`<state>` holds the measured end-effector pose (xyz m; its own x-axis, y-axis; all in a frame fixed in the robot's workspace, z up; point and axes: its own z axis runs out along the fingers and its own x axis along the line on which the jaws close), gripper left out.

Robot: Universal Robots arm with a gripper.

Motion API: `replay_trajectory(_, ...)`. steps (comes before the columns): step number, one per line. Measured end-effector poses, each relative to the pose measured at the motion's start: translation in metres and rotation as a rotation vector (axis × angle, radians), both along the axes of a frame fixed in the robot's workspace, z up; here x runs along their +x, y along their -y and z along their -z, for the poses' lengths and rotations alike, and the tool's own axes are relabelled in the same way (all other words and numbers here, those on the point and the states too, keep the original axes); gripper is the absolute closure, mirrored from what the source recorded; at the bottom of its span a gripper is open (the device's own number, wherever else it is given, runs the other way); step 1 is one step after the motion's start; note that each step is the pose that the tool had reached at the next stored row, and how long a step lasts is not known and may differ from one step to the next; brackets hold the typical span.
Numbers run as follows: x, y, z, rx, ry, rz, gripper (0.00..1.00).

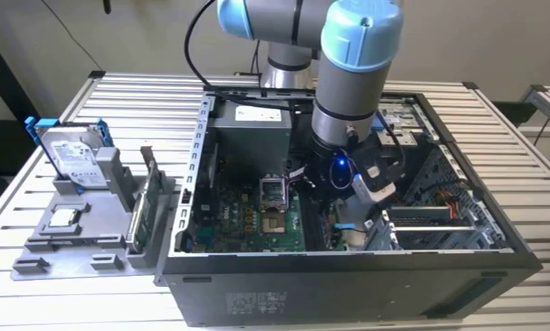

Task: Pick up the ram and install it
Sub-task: 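Insert the ram into the slot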

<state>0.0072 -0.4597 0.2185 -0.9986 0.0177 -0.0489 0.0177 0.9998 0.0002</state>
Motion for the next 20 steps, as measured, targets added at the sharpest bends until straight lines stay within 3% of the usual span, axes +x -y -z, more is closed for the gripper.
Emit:
replay_trajectory(11,0.0000,0.0010,0.0058,0.0002,0.0001,0.000,0.86)
replay_trajectory(20,-0.0001,0.0010,0.0068,0.0000,0.0001,0.000,0.86)
